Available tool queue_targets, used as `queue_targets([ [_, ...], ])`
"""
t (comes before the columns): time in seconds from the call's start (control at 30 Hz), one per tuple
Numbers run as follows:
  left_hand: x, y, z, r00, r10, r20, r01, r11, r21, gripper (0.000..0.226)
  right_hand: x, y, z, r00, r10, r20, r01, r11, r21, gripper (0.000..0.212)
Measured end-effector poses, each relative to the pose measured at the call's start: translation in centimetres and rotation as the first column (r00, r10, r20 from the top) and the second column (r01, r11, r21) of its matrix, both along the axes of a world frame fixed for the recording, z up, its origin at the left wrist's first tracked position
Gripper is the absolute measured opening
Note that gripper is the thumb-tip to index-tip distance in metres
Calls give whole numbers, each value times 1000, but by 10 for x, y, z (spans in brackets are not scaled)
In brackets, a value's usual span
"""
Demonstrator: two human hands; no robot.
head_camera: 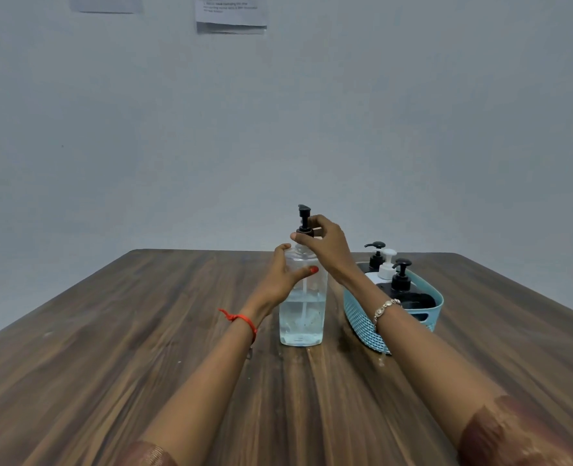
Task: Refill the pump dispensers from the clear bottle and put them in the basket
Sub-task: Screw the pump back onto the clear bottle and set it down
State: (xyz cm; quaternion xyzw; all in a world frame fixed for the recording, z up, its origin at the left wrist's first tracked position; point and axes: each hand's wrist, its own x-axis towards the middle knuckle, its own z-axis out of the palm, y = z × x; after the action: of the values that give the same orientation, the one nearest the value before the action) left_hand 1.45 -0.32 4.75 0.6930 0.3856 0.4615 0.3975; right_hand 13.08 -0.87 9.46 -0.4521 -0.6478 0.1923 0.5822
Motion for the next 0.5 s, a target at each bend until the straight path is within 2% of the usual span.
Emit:
queue_targets([
  [0.1, 0, 4, -3, 1000, -4, 27, 5, 1000, -5, 74, 10, -1, 2, 980, 153, -129, -157, 987, -28, 17],
  [0.17, 1, 4, -4, 1000, -13, 29, 13, 1000, 3, 75, 11, 0, 1, 983, 118, -143, -123, 992, -30, 19],
  [0.3, 0, 3, -3, 1000, -16, 23, 16, 1000, 23, 76, 4, 3, -3, 997, -12, -74, 9, 999, -39, 38],
  [0.4, 0, 5, -4, 999, -12, 34, 11, 1000, 19, 71, 6, 1, 0, 979, 128, -158, -139, 988, -64, 19],
  [0.5, 2, 7, -5, 999, -7, 32, 7, 1000, 14, 73, 9, 3, -1, 969, 125, -214, -140, 989, -53, 23],
])
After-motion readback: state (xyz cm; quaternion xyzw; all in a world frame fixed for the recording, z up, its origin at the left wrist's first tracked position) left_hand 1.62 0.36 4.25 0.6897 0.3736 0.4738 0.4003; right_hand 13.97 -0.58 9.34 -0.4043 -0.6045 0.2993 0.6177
